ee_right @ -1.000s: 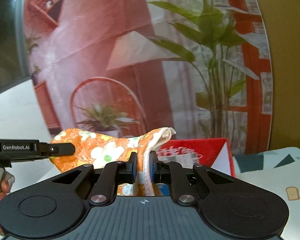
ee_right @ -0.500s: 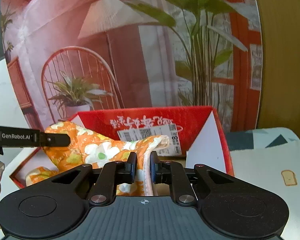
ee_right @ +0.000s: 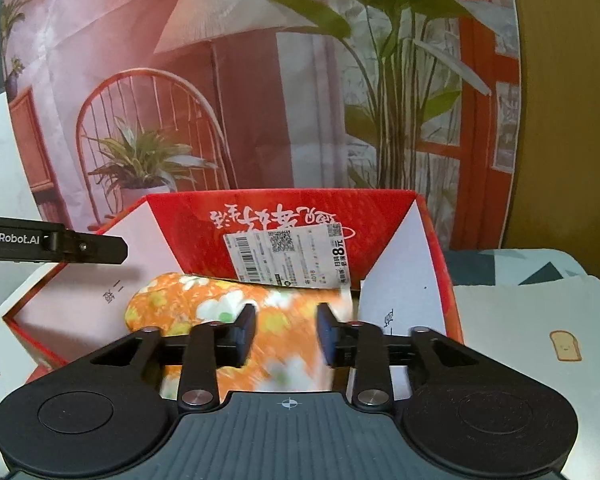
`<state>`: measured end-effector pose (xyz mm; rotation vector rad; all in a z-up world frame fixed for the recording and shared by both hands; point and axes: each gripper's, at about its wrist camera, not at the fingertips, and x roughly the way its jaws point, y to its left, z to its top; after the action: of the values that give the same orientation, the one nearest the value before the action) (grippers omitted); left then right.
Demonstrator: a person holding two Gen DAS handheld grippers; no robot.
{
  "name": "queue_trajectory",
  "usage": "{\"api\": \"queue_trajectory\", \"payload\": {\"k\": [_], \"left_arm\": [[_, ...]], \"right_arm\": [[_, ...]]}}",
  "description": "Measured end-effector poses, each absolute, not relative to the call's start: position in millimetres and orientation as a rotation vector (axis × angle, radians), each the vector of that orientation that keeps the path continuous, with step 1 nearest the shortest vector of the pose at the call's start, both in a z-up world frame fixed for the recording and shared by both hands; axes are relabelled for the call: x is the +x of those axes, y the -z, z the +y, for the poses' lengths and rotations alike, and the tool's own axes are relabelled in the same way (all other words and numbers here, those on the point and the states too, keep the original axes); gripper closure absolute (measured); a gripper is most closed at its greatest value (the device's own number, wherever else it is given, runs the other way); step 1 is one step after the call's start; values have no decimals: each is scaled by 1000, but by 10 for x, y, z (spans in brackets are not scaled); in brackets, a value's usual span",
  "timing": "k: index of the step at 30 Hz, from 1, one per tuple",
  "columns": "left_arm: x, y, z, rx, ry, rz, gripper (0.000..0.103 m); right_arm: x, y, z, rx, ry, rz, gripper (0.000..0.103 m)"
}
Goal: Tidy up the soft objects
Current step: 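Lower the orange cloth into the red box and open both grippers, then reach down and close both grippers on the black eye mask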
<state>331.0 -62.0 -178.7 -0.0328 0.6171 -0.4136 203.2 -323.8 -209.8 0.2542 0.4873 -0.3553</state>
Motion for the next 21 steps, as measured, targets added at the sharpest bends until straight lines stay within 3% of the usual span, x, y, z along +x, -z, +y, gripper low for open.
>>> {"api": "queue_trajectory", "payload": {"k": [4,8,14,21], "left_arm": [[3105,1740,-540,-12,431,611,33],[2849,1739,-402,-4,443,619,32],[2506,1805,-166,-30,434,625,23],[2286,1920,11,-103,399,634,20]], "right_arm": [[1840,2019,-3158,267,350,435,38],[1617,1968,-3005,257,367,396,1],[1310,1981,-2824,281,363,366,0],[1092,2081,-2528,210,297,369,0]]}}
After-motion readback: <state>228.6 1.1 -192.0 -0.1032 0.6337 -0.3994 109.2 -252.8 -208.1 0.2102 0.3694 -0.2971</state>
